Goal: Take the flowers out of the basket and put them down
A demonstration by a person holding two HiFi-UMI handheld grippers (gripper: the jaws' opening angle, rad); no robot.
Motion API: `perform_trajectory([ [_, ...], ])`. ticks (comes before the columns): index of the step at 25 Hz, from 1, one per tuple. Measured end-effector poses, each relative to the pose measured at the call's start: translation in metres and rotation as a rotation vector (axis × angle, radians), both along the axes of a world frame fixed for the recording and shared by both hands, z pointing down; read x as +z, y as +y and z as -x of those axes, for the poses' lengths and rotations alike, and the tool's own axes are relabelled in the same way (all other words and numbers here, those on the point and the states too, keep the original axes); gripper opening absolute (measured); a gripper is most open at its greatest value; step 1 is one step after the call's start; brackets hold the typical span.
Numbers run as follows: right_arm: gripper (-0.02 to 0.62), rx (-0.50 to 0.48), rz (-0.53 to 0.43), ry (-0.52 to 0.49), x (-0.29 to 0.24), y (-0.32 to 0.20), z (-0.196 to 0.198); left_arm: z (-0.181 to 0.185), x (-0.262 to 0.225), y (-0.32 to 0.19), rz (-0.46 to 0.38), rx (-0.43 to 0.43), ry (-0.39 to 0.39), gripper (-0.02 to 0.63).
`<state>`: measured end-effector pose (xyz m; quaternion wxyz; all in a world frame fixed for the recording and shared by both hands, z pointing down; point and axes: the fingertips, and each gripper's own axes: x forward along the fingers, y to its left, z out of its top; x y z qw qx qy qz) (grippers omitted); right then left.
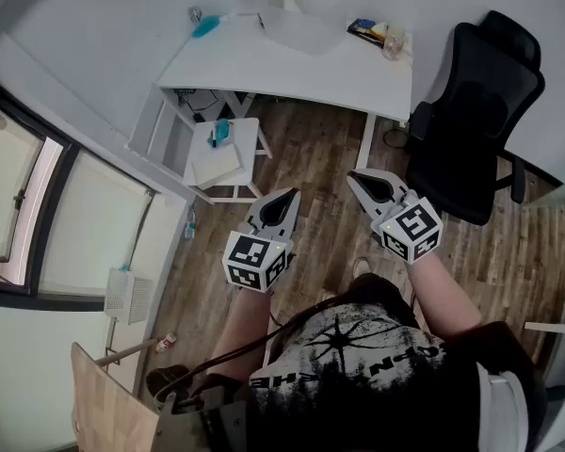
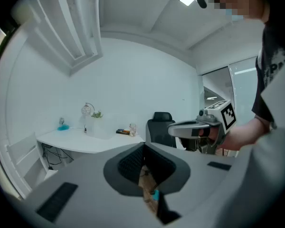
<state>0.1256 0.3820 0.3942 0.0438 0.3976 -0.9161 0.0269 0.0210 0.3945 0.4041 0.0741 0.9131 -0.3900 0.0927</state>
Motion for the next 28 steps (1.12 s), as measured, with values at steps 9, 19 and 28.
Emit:
perform_trajectory([
  [9, 0.017, -0.007, -0.001, 0.024, -0.001, 0.005, 0.013, 0.013, 0.002, 0.006, 0.006, -0.017, 0.001, 0.011],
  [19, 0.017, 0.004, -0.004, -0.015, -0.009, 0.006, 0.019, 0.017, 0.0, 0.007, -0.001, -0.008, 0.017, 0.011],
  [28, 0.018, -0.002, -0.026, -0.01, -0.011, 0.004, 0.029, 0.023, 0.006, 0.004, -0.001, -0.008, 0.033, 0.011],
])
